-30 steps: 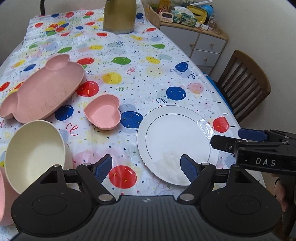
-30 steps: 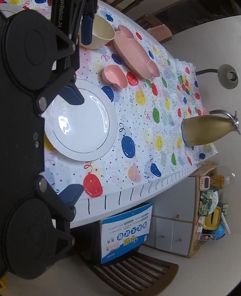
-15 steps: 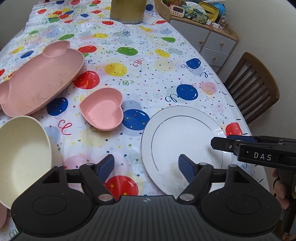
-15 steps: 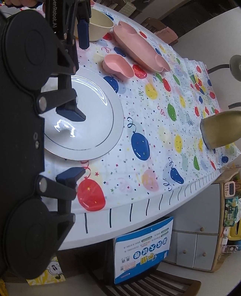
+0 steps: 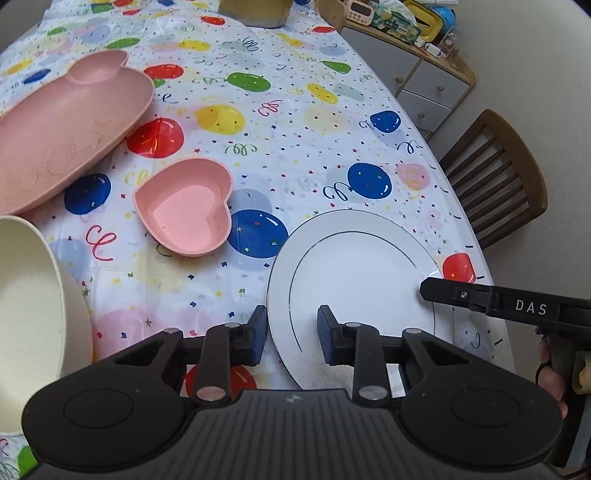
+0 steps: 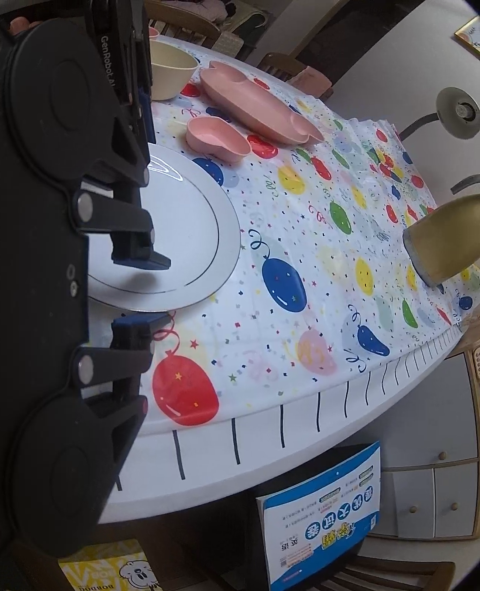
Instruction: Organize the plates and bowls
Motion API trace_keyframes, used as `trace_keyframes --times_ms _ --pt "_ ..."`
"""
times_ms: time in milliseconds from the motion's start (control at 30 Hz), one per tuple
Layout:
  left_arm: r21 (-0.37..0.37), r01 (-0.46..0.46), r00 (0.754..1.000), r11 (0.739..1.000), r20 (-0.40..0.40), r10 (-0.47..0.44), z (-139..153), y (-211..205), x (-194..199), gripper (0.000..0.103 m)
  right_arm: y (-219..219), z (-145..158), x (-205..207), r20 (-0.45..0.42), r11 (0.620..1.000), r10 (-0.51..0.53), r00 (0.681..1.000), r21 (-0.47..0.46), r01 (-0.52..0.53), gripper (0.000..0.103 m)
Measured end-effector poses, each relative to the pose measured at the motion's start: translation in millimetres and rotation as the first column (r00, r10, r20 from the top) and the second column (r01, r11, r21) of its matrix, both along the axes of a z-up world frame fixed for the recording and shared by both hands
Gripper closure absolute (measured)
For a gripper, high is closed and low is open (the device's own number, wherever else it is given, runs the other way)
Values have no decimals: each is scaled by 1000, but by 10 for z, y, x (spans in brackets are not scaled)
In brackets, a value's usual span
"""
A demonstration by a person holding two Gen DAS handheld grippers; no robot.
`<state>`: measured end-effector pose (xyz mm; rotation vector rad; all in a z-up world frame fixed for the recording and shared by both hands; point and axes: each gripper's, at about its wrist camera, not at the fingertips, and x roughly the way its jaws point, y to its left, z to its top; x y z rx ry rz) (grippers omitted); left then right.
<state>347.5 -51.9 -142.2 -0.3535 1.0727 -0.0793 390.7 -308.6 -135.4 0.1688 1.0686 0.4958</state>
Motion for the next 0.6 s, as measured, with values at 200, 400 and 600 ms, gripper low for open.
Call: trace_keyframes --times_ms 200,400,600 --pt "-38 -31 999 999 -13 30 -12 71 18 81 -94 -40 52 -41 998 -22 999 53 25 88" --pt "-49 -36 999 998 -20 35 5 81 -70 81 -130 -52 33 -46 998 -32 998 54 35 95" --pt "-56 -20 1000 998 -13 19 112 60 -246 81 -144 -16 -90 -55 998 -29 998 58 32 95"
